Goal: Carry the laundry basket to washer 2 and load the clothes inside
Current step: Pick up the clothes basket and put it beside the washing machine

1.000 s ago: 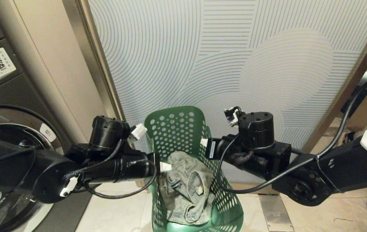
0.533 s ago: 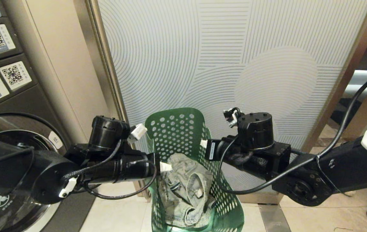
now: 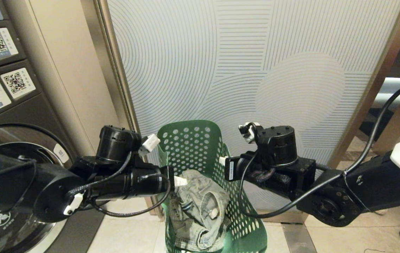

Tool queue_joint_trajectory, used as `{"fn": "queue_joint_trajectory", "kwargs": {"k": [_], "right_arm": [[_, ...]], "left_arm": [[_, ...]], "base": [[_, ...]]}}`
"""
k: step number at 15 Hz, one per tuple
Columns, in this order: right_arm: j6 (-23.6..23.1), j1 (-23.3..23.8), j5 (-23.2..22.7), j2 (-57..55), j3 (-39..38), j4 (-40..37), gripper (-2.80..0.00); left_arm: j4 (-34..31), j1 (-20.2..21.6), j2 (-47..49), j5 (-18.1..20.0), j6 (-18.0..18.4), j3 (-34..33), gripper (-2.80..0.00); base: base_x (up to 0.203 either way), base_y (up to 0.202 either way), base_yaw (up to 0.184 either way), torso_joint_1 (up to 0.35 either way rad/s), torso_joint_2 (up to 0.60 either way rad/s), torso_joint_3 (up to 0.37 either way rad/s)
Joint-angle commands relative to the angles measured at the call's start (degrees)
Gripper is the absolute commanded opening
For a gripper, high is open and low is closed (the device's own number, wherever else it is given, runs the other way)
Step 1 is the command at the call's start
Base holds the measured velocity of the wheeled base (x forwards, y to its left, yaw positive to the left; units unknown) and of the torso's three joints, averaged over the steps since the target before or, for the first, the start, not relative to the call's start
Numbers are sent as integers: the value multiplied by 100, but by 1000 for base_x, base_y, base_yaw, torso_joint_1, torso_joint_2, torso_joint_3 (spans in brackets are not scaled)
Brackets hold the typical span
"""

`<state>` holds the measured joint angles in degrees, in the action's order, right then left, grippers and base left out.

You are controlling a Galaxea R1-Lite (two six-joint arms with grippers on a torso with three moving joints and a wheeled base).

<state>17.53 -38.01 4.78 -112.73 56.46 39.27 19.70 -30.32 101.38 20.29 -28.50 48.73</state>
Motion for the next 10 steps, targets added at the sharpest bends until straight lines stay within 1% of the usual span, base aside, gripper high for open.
{"fn": "queue_joint_trajectory", "kwargs": {"k": [1,8,10], "right_arm": [[-4,2,-13,-13,-3,44,-280],[14,4,-92,-21,-83,55,-280],[14,4,-87,-30,-88,55,-280]], "left_arm": [[16,0,7,19,-15,5,-280],[16,8,15,33,-15,4,-280],[16,8,-3,149,-15,-2,-280]], "base": [[0,0,0,0,0,0],[0,0,0,0,0,0],[0,0,0,0,0,0]]}}
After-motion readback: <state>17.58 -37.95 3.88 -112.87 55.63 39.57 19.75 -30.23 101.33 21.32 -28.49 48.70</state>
